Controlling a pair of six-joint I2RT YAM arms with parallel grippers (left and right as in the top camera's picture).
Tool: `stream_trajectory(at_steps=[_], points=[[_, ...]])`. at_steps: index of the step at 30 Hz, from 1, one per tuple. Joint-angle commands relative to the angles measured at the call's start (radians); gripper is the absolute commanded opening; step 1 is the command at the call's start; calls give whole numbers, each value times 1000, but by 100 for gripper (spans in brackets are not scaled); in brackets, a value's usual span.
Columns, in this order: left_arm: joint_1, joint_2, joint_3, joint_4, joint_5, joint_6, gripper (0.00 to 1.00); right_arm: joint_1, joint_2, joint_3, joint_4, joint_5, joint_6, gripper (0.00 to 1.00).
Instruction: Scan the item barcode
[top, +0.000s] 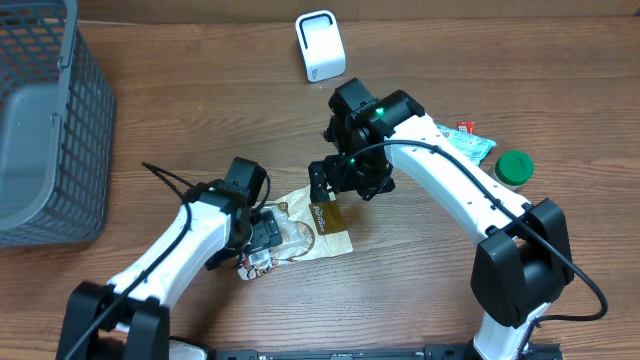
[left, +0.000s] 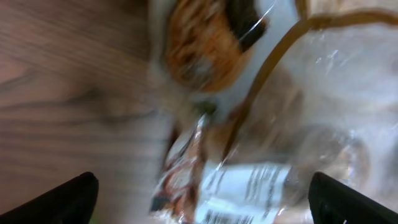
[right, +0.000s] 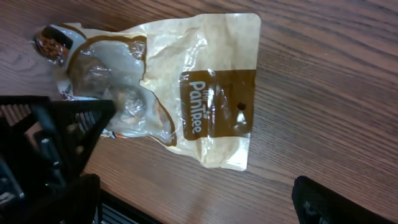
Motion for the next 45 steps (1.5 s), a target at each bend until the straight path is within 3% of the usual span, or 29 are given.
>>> stream_trajectory(at_steps=[1, 4, 12, 15, 17, 21, 24, 25, 40, 45], points=[[6, 50, -7, 35, 69, -16, 99, 2, -26, -5, 4, -1, 4, 100], [6, 95, -7, 47, 105, -16, 98, 2, -26, -5, 4, -1, 4, 100], [6, 170, -7, 60, 138, 26, 73, 2, -26, -5, 4, -1, 4, 100], [8, 169, -5, 84, 169, 84, 56, 2, -26, -5, 4, -1, 4, 100], [10, 169, -3, 92, 183, 105, 39, 2, -26, -5, 4, -1, 4, 100], [31, 169, -1, 91, 183, 113, 27, 2, -26, -5, 4, -1, 4, 100], [63, 167, 16, 71, 183, 134, 7, 2, -26, -5, 4, -2, 4, 100], [76, 166, 26, 61, 183, 143, 4, 2, -26, -5, 4, -1, 4, 100], [144, 163, 199, -74, 232, 301, 4, 2, -26, -5, 4, -1, 4, 100], [156, 163, 236, -85, 329, 356, 4, 2, -26, -5, 4, -1, 4, 100]])
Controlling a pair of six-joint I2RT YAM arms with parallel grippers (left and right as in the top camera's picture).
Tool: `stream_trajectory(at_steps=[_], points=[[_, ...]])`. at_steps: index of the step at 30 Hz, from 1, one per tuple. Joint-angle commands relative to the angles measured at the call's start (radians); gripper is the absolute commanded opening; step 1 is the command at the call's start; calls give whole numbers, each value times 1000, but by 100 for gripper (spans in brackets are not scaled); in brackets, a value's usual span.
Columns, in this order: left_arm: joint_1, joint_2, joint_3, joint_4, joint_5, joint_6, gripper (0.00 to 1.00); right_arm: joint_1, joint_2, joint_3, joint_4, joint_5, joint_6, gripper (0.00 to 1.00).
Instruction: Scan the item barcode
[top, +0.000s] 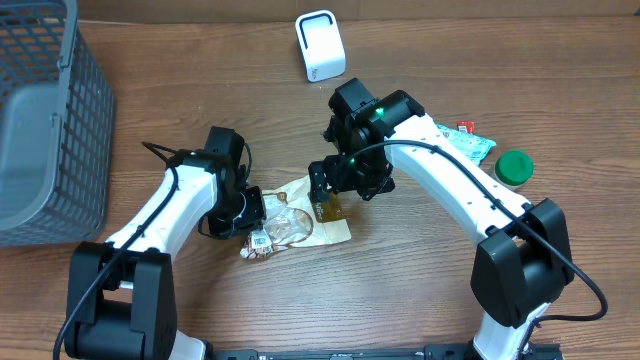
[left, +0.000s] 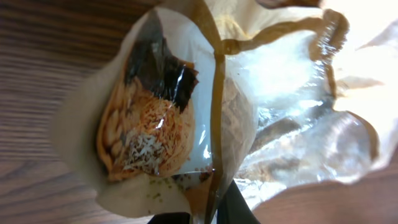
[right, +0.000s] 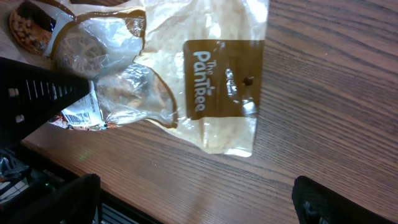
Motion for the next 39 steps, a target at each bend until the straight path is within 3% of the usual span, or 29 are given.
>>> stream_trajectory(at_steps=[1, 14, 18, 26, 33, 39], points=[[18, 8, 51, -16, 83, 74, 4, 2, -26, -5, 4, -1, 4, 100], [82, 8, 197, -150, 89, 106, 4, -4, -26, -5, 124, -2, 5, 100], [84, 8, 278, -217, 161, 188, 4, -20, -26, -5, 136, -1, 58, 100], [95, 8, 401, -323, 195, 218, 4, -163, -14, -5, 126, -54, 157, 100], [98, 8, 477, -395, 361, 360, 4, -292, -14, -5, 92, -341, -48, 100], [99, 8, 495, -399, 449, 383, 4, -328, -14, -5, 38, -364, -126, 100]])
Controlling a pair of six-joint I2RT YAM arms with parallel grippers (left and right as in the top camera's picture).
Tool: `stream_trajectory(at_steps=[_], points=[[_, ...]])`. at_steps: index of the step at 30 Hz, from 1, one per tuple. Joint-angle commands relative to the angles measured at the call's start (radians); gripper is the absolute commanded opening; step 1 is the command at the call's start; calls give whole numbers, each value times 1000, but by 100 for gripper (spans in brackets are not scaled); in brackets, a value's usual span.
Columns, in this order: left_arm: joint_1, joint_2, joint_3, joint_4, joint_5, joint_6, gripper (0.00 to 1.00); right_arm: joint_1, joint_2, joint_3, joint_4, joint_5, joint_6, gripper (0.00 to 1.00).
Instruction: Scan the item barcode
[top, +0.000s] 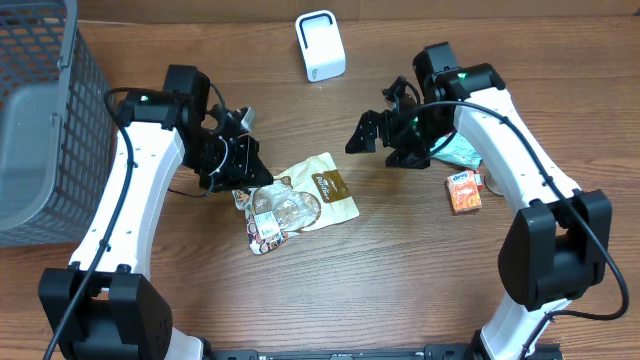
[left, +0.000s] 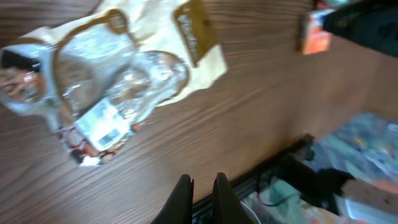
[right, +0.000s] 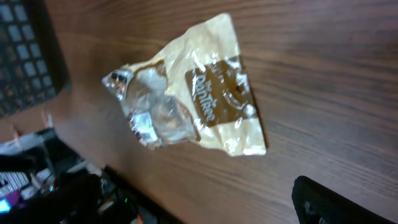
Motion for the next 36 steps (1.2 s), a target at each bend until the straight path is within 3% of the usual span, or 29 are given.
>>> stream_trajectory(at_steps=[1, 4, 8, 9, 16, 27, 36], points=[[6, 5, 29, 0, 62, 50, 4, -6, -14, -5, -24, -66, -89, 100], [6, 5, 29, -3, -6, 45, 28, -1, -14, -5, -30, -62, -93, 100], [0, 5, 25, 3, -106, 1, 82, 24, -14, -5, -23, -34, -93, 100], [-2, 5, 23, 6, -129, -11, 85, 31, -14, -5, -24, -29, -93, 100], [-18, 14, -49, 53, -240, -135, 88, 106, -13, -16, 2, 73, -91, 100], [-22, 14, -378, 428, -240, -262, 92, 183, 4, -159, 245, 124, -89, 100], [-22, 14, -518, 545, -324, -394, 97, 191, 8, -306, 455, 127, -89, 100]])
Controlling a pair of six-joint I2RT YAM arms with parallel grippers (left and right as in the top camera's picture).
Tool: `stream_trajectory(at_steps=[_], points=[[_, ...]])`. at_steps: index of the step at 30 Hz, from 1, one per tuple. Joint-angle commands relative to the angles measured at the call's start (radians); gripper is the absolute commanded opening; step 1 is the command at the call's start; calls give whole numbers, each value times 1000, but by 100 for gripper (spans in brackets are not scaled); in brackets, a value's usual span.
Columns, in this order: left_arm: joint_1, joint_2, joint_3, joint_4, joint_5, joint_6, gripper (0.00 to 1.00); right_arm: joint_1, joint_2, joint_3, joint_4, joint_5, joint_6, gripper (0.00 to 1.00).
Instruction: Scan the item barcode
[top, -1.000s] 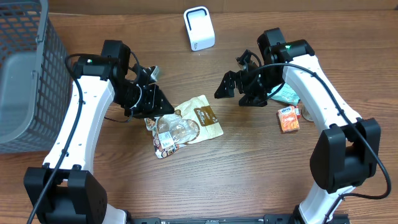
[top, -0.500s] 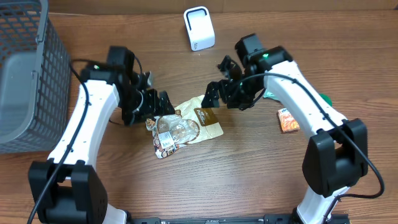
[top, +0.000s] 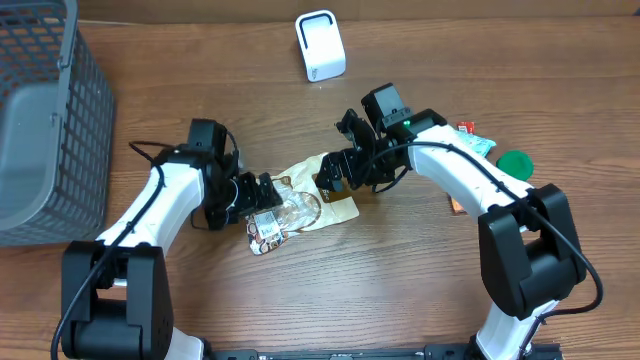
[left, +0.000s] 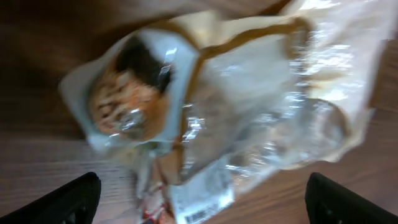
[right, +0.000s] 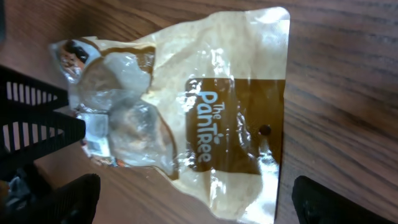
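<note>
The item is a beige and clear snack bag (top: 303, 210) printed "The PanTree", lying flat on the wooden table (top: 400, 290). A white barcode label (left: 200, 198) sits face up near its left end. My left gripper (left: 202, 208) hovers open over that end, close to the bag (left: 249, 93). Over the brown header end of the bag (right: 230, 124) my right gripper (right: 202, 208) hangs open. Seen from overhead, the left gripper (top: 250, 195) and right gripper (top: 332, 180) flank the bag. The white scanner (top: 320, 45) stands at the back.
A grey wire basket (top: 45, 120) fills the far left. A teal packet (top: 470, 147) and a green lid (top: 514, 165) lie at the right, behind my right arm. An orange packet is mostly hidden under that arm.
Both arms came back in from the sides to the bag. The left gripper, shut and well above the bag then, is now open low over its left end. The bag has barely moved.
At first both grippers were open over the bag. Then the left fingers stood shut at the bag's left edge and the bag lay shifted. After that both arms were drawn apart, the bag alone on the table. Now both hover open at it again.
</note>
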Motion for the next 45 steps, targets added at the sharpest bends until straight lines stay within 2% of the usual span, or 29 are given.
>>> stream_trajectory(at_steps=[1, 9, 14, 20, 26, 32, 34, 36, 37, 42, 45], points=[[-6, 10, -47, 24, -56, -74, 99, 6, 7, -34, 40, 7, -2, 100], [-7, 10, -103, 88, -47, -76, 95, 6, 8, -83, 134, 24, 95, 100], [-7, 10, -105, 103, -47, -76, 86, 7, 9, -84, 142, 26, 95, 100], [-7, 14, -113, 116, -48, -82, 89, 6, 9, -84, 143, 26, 99, 100], [-8, 46, -116, 177, -46, -172, 80, 7, 9, -84, 147, 26, 99, 100], [-47, 126, -116, 191, -66, -184, 80, 6, 9, -84, 145, 26, 99, 100], [-50, 153, -112, 196, -58, -184, 75, 7, 9, -84, 145, 25, 99, 100], [-42, 158, -106, 194, -40, -174, 62, 7, 9, -84, 144, 25, 99, 100], [-38, 157, -105, 193, -34, -172, 59, 7, 9, -84, 143, 25, 99, 100], [-21, 153, -77, 172, 6, -93, 52, 6, 9, -84, 117, 25, 98, 100], [-10, 150, -37, 129, 6, -63, 44, 0, 9, -83, 107, 21, 98, 100]])
